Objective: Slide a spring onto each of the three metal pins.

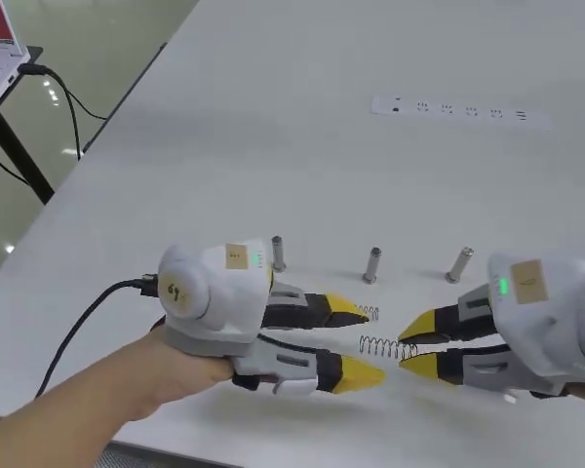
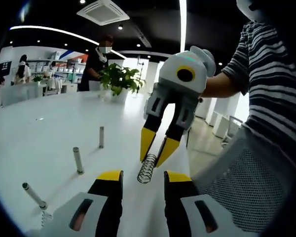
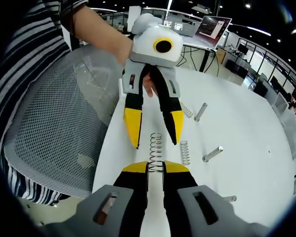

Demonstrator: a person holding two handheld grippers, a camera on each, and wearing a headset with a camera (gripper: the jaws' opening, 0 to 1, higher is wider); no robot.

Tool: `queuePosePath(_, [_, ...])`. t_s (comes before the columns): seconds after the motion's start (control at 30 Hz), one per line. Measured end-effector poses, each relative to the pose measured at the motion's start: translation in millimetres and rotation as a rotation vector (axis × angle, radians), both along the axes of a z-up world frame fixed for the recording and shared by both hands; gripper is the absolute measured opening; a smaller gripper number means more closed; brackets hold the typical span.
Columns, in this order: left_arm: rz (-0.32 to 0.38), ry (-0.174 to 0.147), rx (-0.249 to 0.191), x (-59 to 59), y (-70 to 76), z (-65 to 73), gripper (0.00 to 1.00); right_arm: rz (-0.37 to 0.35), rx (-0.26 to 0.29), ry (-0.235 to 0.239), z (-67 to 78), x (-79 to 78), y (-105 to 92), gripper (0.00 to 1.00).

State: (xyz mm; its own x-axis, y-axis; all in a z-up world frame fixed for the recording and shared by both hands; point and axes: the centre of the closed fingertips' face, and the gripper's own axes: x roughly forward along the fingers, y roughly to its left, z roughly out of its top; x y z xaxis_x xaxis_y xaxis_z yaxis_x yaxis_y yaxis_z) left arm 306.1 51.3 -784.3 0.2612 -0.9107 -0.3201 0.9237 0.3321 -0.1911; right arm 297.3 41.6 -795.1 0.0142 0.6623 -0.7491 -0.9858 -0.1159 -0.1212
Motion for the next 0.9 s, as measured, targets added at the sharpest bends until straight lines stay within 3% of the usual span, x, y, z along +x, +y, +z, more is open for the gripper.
queuePosePath(0.53, [-0.012, -0.024, -0.010, -0.9, -4.6, 4.3, 0.05, 0.004, 0.008, -0.020, 5.0, 0.2, -1.7, 0.08])
queuePosePath(0.9, [-0.036, -0.034, -0.002, -3.4, -2.9, 5.7, 0.04, 0.002, 0.025, -0.014, 6.6, -2.1, 0.4, 0.08])
